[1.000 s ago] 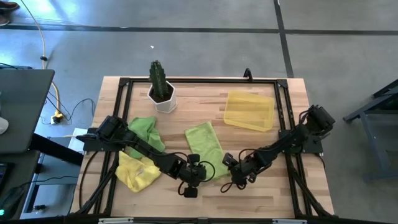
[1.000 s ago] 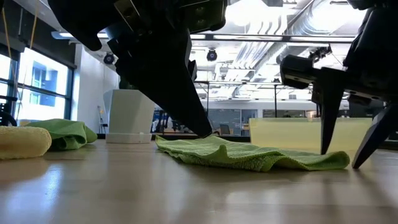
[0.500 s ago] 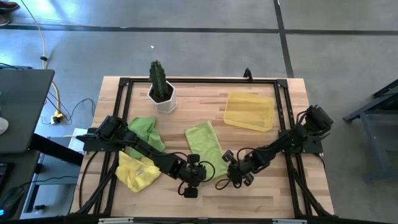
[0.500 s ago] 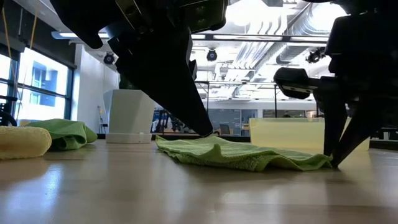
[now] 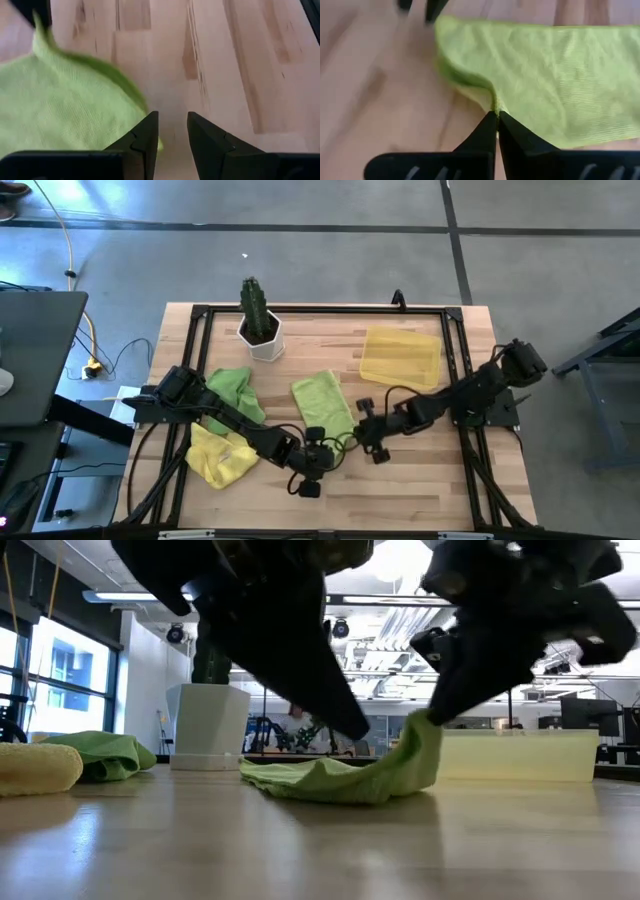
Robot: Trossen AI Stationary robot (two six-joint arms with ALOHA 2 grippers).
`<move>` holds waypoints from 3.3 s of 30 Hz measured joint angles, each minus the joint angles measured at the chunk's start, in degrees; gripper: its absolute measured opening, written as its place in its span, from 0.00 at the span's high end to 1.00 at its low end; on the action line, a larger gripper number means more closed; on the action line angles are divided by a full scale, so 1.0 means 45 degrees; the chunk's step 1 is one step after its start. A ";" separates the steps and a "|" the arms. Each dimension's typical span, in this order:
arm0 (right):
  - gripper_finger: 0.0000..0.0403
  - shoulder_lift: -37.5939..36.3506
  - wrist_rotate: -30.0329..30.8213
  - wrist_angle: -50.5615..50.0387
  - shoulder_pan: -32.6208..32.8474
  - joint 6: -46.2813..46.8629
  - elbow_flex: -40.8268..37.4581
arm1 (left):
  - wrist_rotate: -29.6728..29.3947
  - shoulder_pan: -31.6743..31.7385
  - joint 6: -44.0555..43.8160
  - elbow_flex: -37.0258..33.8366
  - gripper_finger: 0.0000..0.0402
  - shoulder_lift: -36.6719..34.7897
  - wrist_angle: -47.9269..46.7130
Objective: Roll microfiber towels into tight, uniform cylinder then place into a basket
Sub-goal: Roll the light green microfiber cloth
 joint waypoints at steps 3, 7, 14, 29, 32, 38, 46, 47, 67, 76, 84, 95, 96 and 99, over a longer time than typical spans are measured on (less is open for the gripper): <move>1.00 0.0005 -0.0151 0.0337 -0.0376 0.1559 0.0000 | -0.0450 0.0000 0.0638 0.0000 0.77 0.0000 0.0394; 1.00 0.0005 -0.0140 0.0489 -0.0937 0.3058 0.0000 | -0.0900 0.0005 0.1825 0.0000 0.77 0.0000 0.0848; 1.00 0.0005 -0.0141 0.1586 -0.1663 0.3779 0.0014 | -0.1515 0.0291 0.3556 0.0000 0.77 0.0000 0.0877; 1.00 0.0005 0.1047 0.2517 -0.1799 0.2165 0.0019 | -0.3258 0.1597 0.5365 0.0000 0.77 0.0000 -0.0429; 1.00 0.0005 0.1853 0.2513 -0.1830 0.1603 0.0019 | -0.3167 0.1381 0.4917 0.0000 0.77 0.0000 -0.1147; 1.00 0.0005 0.2166 0.2508 -0.2029 0.1291 0.0019 | -0.3241 0.0761 0.4529 0.0000 0.77 0.0000 -0.2352; 1.00 0.0005 0.2719 0.2510 -0.2087 0.0918 0.0019 | -0.4778 0.0143 0.3645 0.0008 0.77 0.0000 -0.4105; 1.00 0.0005 0.2856 0.2510 -0.2085 0.0913 0.0019 | -0.5259 0.0083 0.3557 0.0082 0.77 0.0000 -0.4501; 1.00 0.0005 0.4405 0.2508 -0.2085 0.1404 0.0019 | -0.4693 0.0632 0.2263 0.1608 0.77 -0.0019 -0.3094; 1.00 0.0000 0.4438 0.2508 -0.2085 0.1401 0.0019 | -0.2942 0.1641 0.1178 0.0704 0.77 -0.0010 -0.3546; 1.00 0.0000 0.4452 0.2508 -0.2085 0.1307 0.0019 | -0.3773 0.1089 0.0072 0.0704 0.77 -0.0010 -0.7718; 1.00 0.0000 0.4454 0.2153 -0.2175 0.1866 0.0024 | -0.4478 0.0354 0.0077 0.1923 0.77 0.0000 -0.7883; 1.00 -0.0002 0.4427 0.1868 -0.2209 0.2231 0.0024 | -0.4669 0.0272 0.0077 0.2055 0.77 0.0000 -0.7901; 1.00 0.0043 0.4259 0.0982 -0.2256 0.3317 0.0024 | -0.5143 0.0105 0.0236 0.2370 0.77 0.0000 -0.7985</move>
